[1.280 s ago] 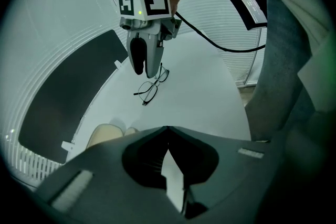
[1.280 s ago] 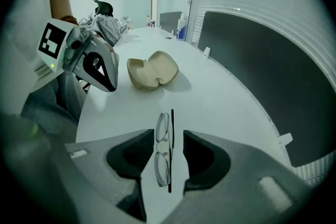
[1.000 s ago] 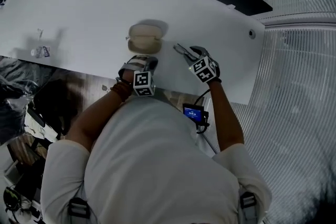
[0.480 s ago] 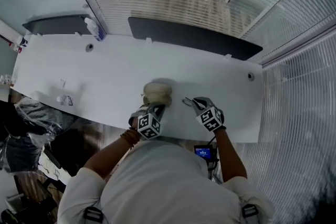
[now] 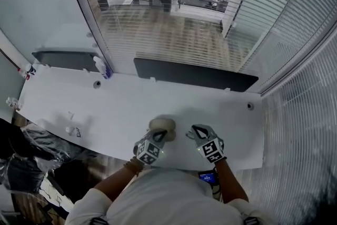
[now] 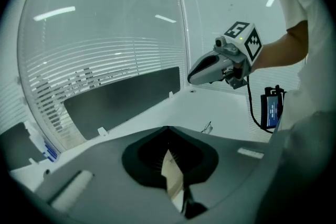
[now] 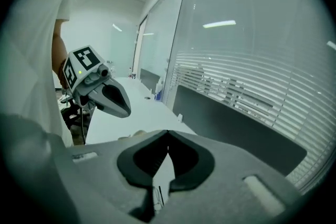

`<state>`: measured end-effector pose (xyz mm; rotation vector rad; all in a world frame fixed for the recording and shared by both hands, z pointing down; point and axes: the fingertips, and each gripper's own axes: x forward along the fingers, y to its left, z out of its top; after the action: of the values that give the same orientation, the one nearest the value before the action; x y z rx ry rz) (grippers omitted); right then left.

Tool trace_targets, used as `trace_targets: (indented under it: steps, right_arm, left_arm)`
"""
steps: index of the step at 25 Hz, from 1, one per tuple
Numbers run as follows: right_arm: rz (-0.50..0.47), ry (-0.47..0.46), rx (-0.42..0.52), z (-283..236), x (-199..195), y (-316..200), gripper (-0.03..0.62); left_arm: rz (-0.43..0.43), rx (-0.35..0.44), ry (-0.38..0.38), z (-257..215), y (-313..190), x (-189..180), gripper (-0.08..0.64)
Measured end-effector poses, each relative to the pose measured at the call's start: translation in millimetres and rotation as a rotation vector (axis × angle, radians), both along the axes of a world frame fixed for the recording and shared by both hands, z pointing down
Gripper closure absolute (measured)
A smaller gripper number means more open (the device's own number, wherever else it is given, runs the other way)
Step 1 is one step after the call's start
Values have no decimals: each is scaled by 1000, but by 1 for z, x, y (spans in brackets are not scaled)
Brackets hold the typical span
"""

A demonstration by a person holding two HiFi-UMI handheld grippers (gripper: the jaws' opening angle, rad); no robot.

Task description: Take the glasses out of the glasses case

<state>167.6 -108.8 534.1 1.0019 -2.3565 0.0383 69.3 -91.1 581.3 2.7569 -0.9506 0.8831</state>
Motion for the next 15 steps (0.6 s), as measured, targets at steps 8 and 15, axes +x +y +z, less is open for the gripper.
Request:
trace_targets:
  steps: [8, 15]
  right_arm:
    - [47, -119, 128, -78, -12, -6, 589]
    - [110, -237, 189, -132, -15, -1, 591]
  left_arm:
    - [-80, 44, 207, -79, -18, 3, 557]
    - [-89, 128, 354, -155, -16, 18, 557]
